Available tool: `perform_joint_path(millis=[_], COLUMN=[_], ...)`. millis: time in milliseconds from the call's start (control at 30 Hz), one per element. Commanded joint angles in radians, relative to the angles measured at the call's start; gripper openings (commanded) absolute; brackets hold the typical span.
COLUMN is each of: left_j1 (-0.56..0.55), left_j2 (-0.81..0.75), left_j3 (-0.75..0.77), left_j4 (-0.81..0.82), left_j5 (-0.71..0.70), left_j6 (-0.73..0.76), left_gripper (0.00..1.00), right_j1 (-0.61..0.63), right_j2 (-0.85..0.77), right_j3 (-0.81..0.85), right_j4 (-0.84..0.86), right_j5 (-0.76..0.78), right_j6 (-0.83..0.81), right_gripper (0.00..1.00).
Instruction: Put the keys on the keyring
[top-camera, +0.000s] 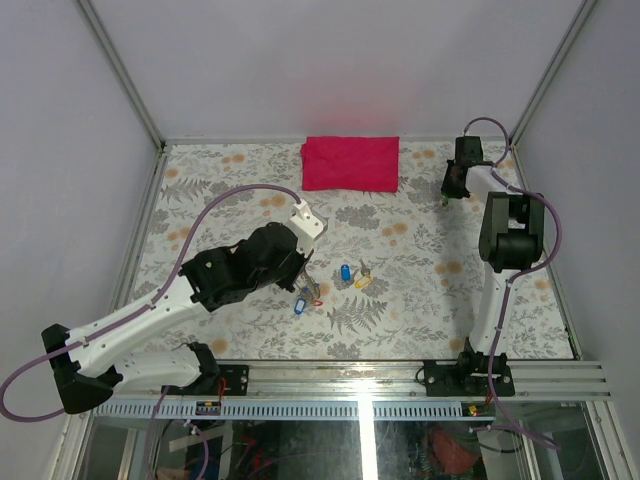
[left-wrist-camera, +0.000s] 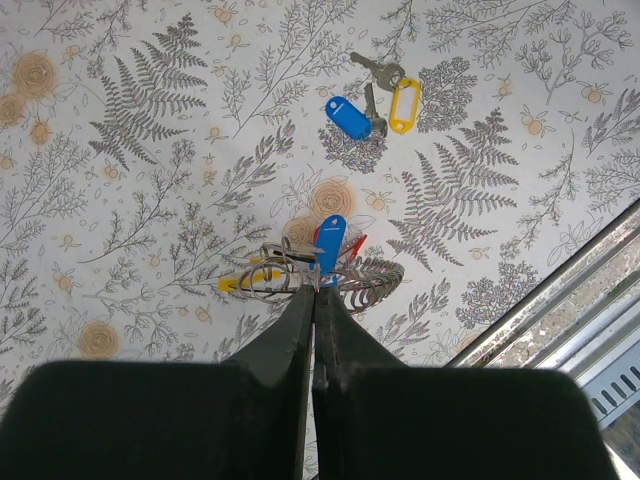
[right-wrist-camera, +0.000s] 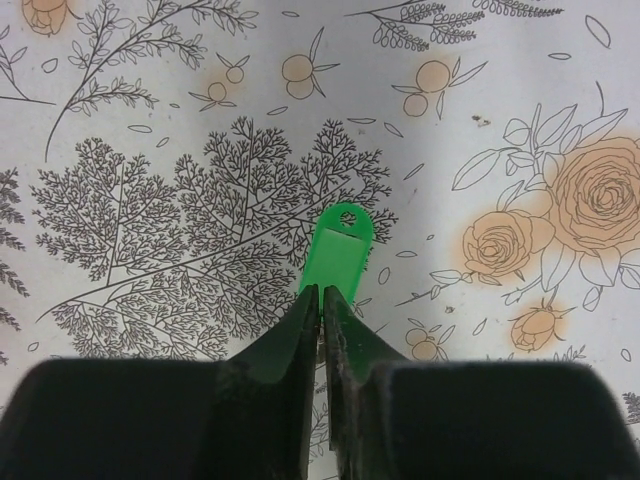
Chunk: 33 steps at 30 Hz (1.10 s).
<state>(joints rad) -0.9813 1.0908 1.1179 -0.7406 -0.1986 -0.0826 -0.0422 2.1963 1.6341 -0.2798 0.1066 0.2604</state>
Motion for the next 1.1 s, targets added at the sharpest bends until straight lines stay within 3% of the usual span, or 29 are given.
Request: perform_joint_path(millis=[0, 133, 433, 500, 533, 633, 900, 1067], left_j1=[-0.003, -0.002, -0.002, -0.002, -0.002, -0.003, -0.003, -0.002], left_j2=[-0.021, -0.024, -0.028, -0.025, -0.025, -0.025, -0.017, -0.018], left_j3=[0.008, 0.011, 0.014, 0.017, 0.019, 0.021, 0.026, 0.025], left_j4=[0.02, 0.018, 0.014, 0.013, 0.013, 0.013, 0.012, 0.011], left_j5=[-0.019, -0.015, -0.003, -0.001, 0.0, 0.0, 0.008, 0.008], left_j6=[-0.016, -0.019, -0.023, -0.023, -0.022, -0.021, -0.022, -0.023], left_gripper=[0.0, 0.0, 0.0, 0.0, 0.0, 0.0, 0.0, 0.0], right_j1=[-0.004, -0.004, -0.005, -0.004, -0.004, -0.004, -0.003, -0.001], right_j2=[-0.011, -0.04, -0.095, -0.107, -0.107, -0.102, -0.083, -0.065], right_j3=[0.019, -0.016, -0.073, -0.09, -0.09, -0.082, -0.077, -0.062], right_j4=[0.007, 0.013, 0.03, 0.045, 0.046, 0.041, 0.042, 0.014], right_j5=[-0.017, -0.018, -0.025, -0.029, -0.03, -0.033, -0.076, -0.099], right_j6=[-0.005, -0.012, -0.024, -0.024, -0.024, -0.028, -0.03, -0.035], right_gripper=[0.08, 0.0, 0.01, 0.26, 0.34, 0.4, 0.4, 0.25])
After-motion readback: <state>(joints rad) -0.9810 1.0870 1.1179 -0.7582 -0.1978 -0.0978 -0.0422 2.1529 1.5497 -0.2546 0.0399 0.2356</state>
